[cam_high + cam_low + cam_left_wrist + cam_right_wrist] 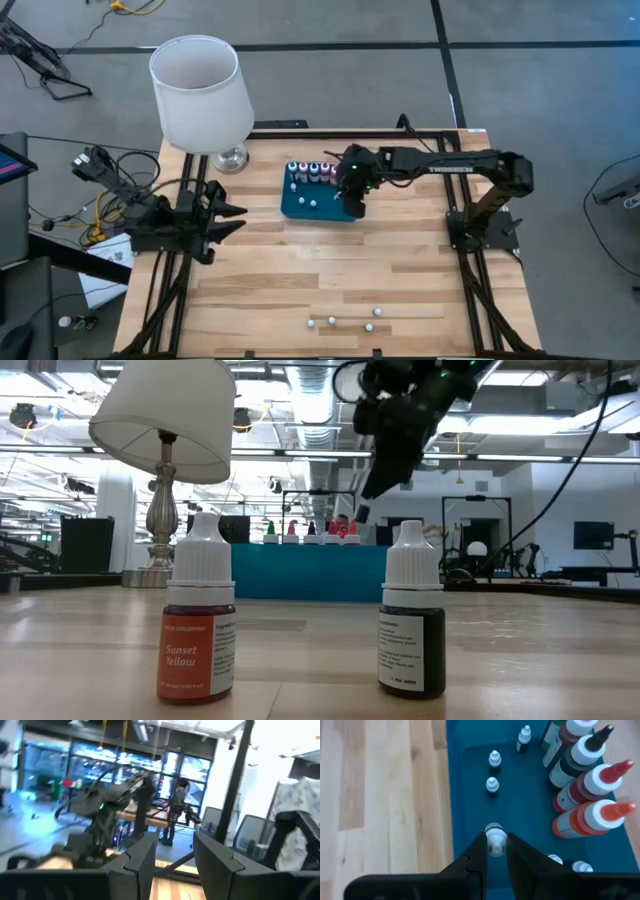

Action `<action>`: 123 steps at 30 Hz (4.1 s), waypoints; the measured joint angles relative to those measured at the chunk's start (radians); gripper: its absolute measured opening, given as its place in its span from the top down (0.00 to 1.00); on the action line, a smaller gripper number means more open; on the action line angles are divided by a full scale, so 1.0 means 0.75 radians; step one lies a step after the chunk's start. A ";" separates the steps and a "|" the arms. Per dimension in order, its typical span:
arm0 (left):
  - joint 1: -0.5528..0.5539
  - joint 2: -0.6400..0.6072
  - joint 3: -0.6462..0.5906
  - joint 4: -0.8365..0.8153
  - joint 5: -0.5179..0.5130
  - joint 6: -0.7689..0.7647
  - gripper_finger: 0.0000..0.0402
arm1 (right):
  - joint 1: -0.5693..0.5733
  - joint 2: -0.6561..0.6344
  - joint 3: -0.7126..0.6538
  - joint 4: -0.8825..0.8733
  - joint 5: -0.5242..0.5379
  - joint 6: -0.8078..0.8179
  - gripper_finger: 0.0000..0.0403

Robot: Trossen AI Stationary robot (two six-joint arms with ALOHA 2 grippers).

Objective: Pick & Place food coloring
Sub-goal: Put the small red food coloring bottle into the bin, then put the small orange food coloring bottle into the bin

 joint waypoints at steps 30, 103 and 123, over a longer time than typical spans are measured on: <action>0.000 -0.081 -0.180 -0.005 -0.188 -0.141 0.69 | -0.078 0.350 0.215 -0.193 0.182 0.060 0.88; 0.001 -0.081 -0.180 -0.058 -0.289 -0.193 0.69 | -0.117 0.461 0.298 -0.242 0.214 0.070 0.64; 0.001 0.062 -0.179 -0.078 -0.061 -0.419 0.69 | 0.062 0.012 0.388 -0.442 0.142 0.002 0.67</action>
